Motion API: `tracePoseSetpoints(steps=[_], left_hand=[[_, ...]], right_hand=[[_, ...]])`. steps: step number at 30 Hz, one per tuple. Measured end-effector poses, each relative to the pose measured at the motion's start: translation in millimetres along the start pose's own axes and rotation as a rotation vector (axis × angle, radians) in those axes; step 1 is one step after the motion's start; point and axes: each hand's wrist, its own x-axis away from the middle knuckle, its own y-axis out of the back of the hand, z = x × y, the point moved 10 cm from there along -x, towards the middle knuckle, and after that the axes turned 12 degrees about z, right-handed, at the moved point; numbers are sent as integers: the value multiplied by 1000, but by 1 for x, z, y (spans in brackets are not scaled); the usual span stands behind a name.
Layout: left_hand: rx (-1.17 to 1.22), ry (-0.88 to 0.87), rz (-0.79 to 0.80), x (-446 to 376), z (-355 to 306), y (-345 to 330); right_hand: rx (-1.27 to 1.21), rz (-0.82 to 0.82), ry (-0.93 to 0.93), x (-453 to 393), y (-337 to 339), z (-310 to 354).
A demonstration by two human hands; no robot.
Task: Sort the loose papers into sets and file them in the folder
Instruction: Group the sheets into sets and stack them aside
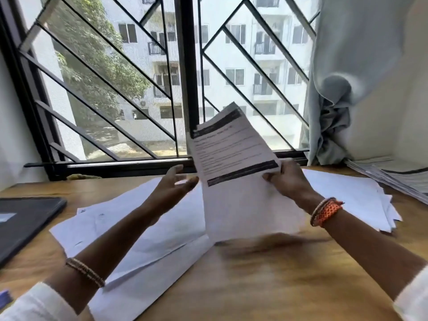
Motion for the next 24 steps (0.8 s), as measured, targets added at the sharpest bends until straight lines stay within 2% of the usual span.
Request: tracePoseSetpoints(steps=[1,3,6,9,11,12,13,15,16,18,20,22,24], left_hand=[[-127,74,26,1,6,-1],[-368,152,173,5,12,-14],[-648,295,495,16,33,-43],[-889,339,622,18,48,-59],[-1006,269,574,13,41,-65],[-1056,232,529,12,36,-66],[-1107,188,477,10,30,-67],[-1175,113,422,10,20,-68],[-1191,98,423,11,19,-67],[-1213,82,421,11,17,-65],[-1249,-10,326,9,4,-62],[-1398,-106,168,13,-18,-61],[-1665,-298,25,26,-45,-78]], right_hand=[[203,-196,53,3,23,8],[457,-426,161,15,49,22],[658,-503,231,29,64,24],[932,-487,312,37,61,25],[1067,-420,183,33,57,10],[1115,-334,45,27,53,-7],[1142,-176,-163,22,45,-30],[1032,167,-561,27,26,-79],[961,288,-642,31,17,-87],[835,392,-627,28,2,-75],[796,452,-534,20,-15,-61],[771,514,-349,20,-48,-29],[632,558,-96,31,-88,17]])
